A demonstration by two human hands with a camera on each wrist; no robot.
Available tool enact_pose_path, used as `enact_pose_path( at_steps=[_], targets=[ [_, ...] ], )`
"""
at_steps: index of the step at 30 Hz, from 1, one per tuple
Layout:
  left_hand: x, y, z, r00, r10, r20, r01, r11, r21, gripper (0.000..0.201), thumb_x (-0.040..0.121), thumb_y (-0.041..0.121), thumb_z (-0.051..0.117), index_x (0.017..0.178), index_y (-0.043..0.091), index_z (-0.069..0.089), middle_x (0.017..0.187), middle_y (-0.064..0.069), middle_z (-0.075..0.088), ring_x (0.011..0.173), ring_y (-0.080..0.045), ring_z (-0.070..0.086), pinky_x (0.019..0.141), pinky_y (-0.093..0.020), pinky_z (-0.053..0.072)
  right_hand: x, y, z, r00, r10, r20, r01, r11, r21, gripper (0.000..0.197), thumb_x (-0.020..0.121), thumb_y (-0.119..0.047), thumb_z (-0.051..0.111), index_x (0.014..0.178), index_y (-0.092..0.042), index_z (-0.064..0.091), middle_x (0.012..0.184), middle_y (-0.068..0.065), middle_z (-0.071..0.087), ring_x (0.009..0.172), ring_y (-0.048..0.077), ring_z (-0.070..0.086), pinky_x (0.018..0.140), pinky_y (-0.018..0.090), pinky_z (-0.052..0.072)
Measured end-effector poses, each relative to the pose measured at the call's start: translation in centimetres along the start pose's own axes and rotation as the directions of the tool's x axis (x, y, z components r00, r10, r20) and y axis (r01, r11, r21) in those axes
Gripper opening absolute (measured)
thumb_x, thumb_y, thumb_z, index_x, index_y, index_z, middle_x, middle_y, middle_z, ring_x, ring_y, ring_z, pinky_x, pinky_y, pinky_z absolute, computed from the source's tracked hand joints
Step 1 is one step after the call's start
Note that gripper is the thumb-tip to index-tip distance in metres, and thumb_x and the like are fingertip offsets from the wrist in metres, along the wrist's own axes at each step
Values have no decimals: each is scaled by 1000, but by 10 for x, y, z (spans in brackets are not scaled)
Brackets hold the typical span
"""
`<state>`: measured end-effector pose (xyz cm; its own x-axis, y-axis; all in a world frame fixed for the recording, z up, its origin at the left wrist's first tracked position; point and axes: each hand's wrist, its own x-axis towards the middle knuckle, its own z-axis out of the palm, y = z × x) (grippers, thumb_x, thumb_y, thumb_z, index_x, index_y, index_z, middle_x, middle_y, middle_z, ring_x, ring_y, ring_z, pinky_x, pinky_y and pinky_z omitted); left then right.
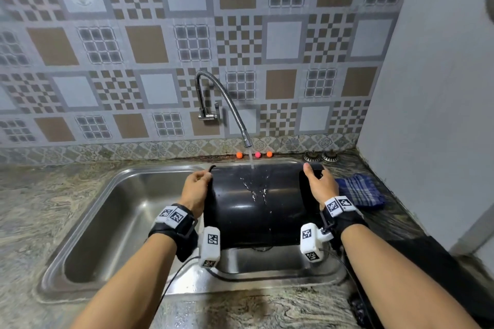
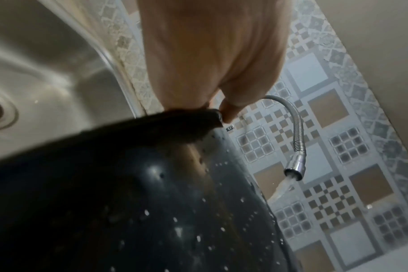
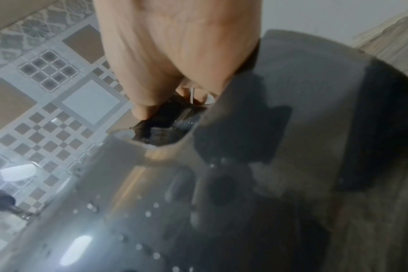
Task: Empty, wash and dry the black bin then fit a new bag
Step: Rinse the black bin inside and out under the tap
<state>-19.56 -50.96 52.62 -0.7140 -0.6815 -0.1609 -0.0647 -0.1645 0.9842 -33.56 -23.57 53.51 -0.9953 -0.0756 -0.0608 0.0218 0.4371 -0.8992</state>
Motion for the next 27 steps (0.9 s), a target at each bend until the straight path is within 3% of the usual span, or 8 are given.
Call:
enact_pose_path(
  at_steps=[3, 7, 9, 12, 14, 21, 24, 27],
  targets=[
    [-7, 5, 4, 999, 46, -10, -46, 998, 47, 23, 100, 7, 46, 113, 5, 65, 79, -7, 59, 59, -16, 51, 49, -23, 44, 2, -1, 0, 1000, 20, -3, -20, 1000, -18, 74, 93, -54, 51, 146, -4, 36, 150, 16, 40, 138, 33, 38, 110, 37, 31],
    [-10, 6, -8, 983, -95, 155, 86, 994, 68, 54, 90, 3, 36, 116, 37, 69, 77, 0, 56, 66, -18, 47, 61, -25, 44, 5, -1, 1, 999, 24, -26, -25, 998, -50, 75, 93, -56, 49, 146, -4, 35, 149, 17, 41, 137, 34, 39, 109, 38, 33],
    [-9, -3, -11, 979, -60, 194, 56, 998, 27, 57, 91, -2, 36, 124, 34, 65, 88, -3, 56, 72, -22, 47, 68, -29, 44, 8, -4, 1, 999, 5, -43, -9, 997, -83, 71, 94, -54, 48, 143, -2, 41, 145, 17, 47, 133, 35, 44, 106, 38, 35],
    [-8, -10, -12, 989, 27, 146, -30, 999, 15, 45, 97, -5, 39, 119, 25, 65, 117, -6, 68, 106, -25, 63, 101, -38, 45, 13, -9, 4, 999, -20, -33, 16, 994, -112, 68, 94, -58, 45, 136, -6, 50, 137, 17, 55, 126, 36, 51, 103, 41, 40],
    [-6, -13, -11, 990, 53, 130, -57, 998, 28, 41, 95, -5, 44, 123, 17, 64, 123, -10, 67, 118, -28, 61, 110, -43, 41, 15, -8, 5, 999, -40, -16, 38, 991, -131, 67, 92, -61, 43, 132, -9, 54, 135, 14, 57, 123, 34, 53, 103, 41, 43],
    [-4, -3, -1, 992, 110, -55, -115, 988, -105, 34, 92, -11, 48, 121, -1, 63, 115, -19, 68, 100, -27, 63, 102, -41, 47, 12, -18, 3, 992, -16, 124, 44, 974, -223, 77, 95, -59, 40, 150, -6, 27, 155, 12, 33, 141, 32, 34, 113, 38, 29],
    [4, -2, -2, 990, 74, -117, -89, 988, -126, 36, 91, -9, 52, 125, -1, 62, 117, -23, 66, 98, -27, 61, 106, -48, 45, 7, -11, -6, 984, -76, 160, 118, 954, -276, 63, 95, -54, 46, 139, -9, 47, 144, 10, 49, 132, 31, 46, 106, 37, 36],
    [9, 3, 0, 987, 29, -159, -57, 983, -172, 35, 92, -8, 52, 124, 1, 63, 103, -20, 67, 93, -28, 61, 101, -48, 48, 0, 17, -9, 989, -130, 70, 140, 973, -182, 46, 92, -55, 51, 108, -15, 69, 115, 7, 68, 111, 29, 60, 95, 36, 44]
  ],
)
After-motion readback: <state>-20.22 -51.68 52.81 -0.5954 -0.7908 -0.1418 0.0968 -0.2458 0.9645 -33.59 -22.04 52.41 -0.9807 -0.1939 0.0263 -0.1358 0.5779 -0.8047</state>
